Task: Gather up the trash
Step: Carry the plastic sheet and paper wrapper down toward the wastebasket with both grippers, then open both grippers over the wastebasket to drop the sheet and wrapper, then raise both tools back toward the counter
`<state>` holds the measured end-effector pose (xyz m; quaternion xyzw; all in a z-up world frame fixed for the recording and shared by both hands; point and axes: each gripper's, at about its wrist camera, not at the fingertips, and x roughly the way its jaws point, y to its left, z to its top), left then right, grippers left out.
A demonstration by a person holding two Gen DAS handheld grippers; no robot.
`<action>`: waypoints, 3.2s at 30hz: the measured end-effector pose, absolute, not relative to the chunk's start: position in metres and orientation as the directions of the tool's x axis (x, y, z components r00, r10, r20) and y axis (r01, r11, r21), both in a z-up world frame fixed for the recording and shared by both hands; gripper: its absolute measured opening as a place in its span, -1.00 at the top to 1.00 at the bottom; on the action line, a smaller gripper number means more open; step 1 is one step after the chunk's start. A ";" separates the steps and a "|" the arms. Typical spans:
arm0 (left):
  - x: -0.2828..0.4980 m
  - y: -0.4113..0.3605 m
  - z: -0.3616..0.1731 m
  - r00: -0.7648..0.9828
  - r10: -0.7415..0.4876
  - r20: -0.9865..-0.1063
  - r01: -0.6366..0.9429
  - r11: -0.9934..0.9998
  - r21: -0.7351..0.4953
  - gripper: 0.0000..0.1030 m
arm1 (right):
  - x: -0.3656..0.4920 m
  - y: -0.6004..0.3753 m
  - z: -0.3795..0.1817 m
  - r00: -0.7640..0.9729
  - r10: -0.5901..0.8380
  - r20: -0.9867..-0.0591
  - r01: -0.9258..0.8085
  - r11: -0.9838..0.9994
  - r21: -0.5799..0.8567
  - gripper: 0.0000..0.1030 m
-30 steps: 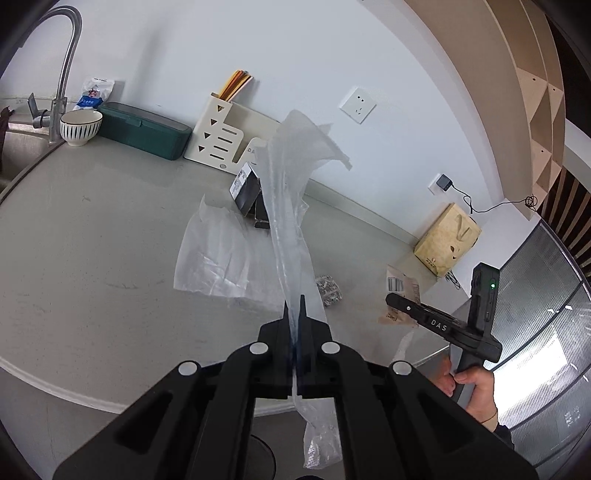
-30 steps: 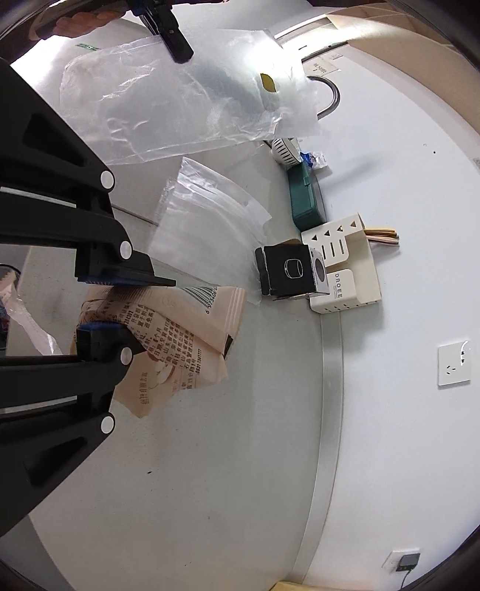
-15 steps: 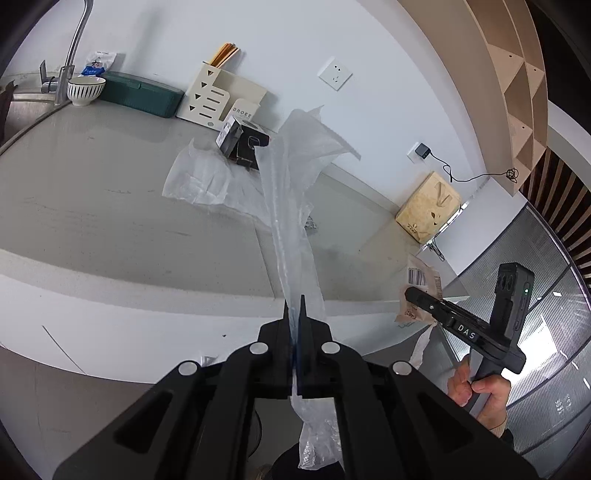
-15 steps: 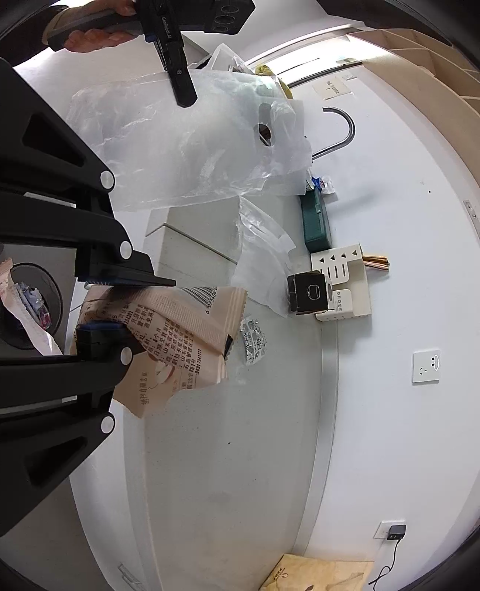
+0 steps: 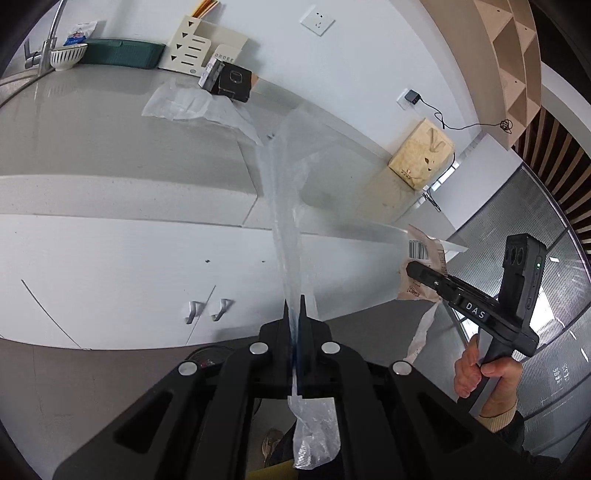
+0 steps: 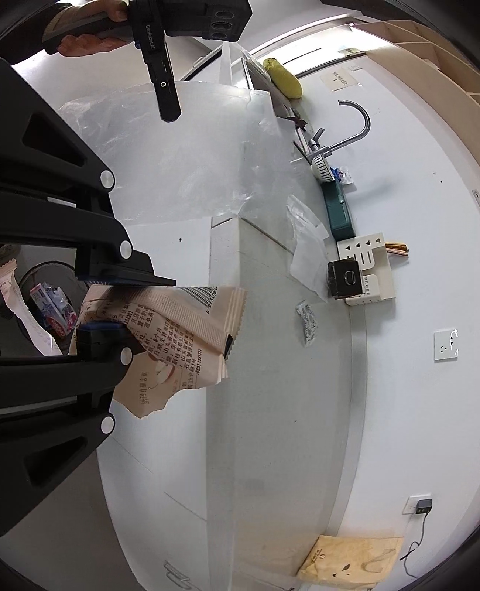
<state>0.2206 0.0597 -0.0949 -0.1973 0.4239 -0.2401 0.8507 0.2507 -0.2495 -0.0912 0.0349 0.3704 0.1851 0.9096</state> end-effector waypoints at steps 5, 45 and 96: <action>0.219 0.042 -0.122 0.475 -0.575 -0.666 0.253 0.814 -0.522 0.97 | 0.244 -0.261 -0.120 0.642 0.363 -0.676 -0.278 0.931 0.235 0.64; 0.299 -0.014 -0.534 -0.046 -0.453 -0.890 -0.103 0.888 -0.447 0.97 | 0.308 -0.234 -0.539 0.105 0.435 -0.894 0.126 0.886 0.446 0.63; 0.295 -0.014 -0.602 -0.153 -0.383 -0.911 -0.151 0.920 -0.361 -0.92 | 0.313 -0.258 -0.627 -0.029 0.414 -0.910 0.434 0.825 0.362 -0.94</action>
